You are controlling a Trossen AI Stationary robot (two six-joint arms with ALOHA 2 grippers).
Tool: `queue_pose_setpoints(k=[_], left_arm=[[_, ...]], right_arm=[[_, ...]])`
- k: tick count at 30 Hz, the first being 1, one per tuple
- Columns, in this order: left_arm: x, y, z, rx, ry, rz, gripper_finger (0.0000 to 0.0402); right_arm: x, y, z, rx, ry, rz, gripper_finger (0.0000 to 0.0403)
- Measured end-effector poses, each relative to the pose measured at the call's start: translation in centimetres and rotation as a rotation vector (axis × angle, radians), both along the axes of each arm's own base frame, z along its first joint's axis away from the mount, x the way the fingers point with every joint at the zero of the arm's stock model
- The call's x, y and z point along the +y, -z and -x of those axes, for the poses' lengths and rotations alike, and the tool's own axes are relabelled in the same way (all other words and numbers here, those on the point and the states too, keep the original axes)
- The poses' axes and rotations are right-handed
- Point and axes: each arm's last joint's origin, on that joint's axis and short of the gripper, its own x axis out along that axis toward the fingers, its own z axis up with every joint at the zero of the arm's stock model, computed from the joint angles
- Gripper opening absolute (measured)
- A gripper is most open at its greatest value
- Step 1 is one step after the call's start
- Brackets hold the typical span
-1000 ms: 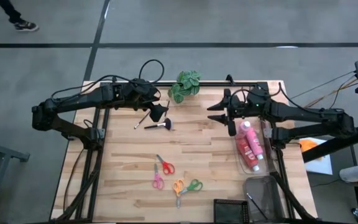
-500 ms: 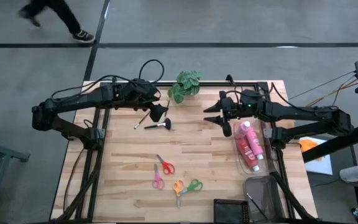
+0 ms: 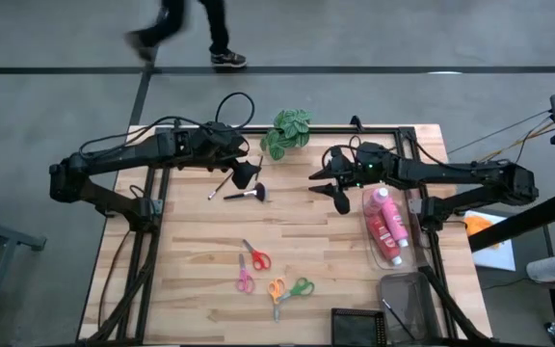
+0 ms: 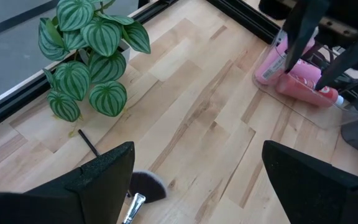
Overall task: Pick & Place Paint Supplies
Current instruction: Put the black paint brush into the gray bin
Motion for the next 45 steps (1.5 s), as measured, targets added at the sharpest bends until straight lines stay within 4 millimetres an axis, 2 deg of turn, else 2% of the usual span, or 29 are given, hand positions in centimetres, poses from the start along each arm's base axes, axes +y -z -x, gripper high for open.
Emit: queue_pose_setpoints(k=[18, 25, 31, 36, 38, 41, 45], left_arm=[[0.0, 0.0, 0.0, 0.0, 0.0, 0.0, 0.0356], [0.2, -0.6, -0.4, -0.072, -0.013, -0.022, 0.0356], [0.0, -0.6, -0.2, -0.083, -0.013, 0.034, 0.0356], [-0.3, -0.1, 0.2, -0.004, 0.058, 0.044, 0.0356], [-0.4, 0.1, 0.4, 0.026, 0.059, 0.051, 0.0356], [-0.3, 0.2, 0.5, 0.039, 0.058, 0.054, 0.0356], [-0.3, 0.2, 0.5, 0.034, 0.058, 0.051, 0.0356]], right_arm=[[-0.3, 2.0, -1.1, 0.083, 0.006, -0.036, 0.0162], [-0.4, 3.0, -1.7, 0.121, 0.006, -0.045, 0.0162], [-0.6, 4.5, -2.3, 0.177, 0.006, -0.059, 0.0162], [-0.7, 6.1, -2.9, 0.238, 0.005, -0.07, 0.0162], [-0.8, 6.9, -3.1, 0.266, -0.018, -0.038, 0.0162], [-0.6, 7.9, -3.3, 0.285, -0.156, 0.018, 0.0162], [-0.7, 8.4, -3.3, 0.277, -0.233, -0.051, 0.0162]])
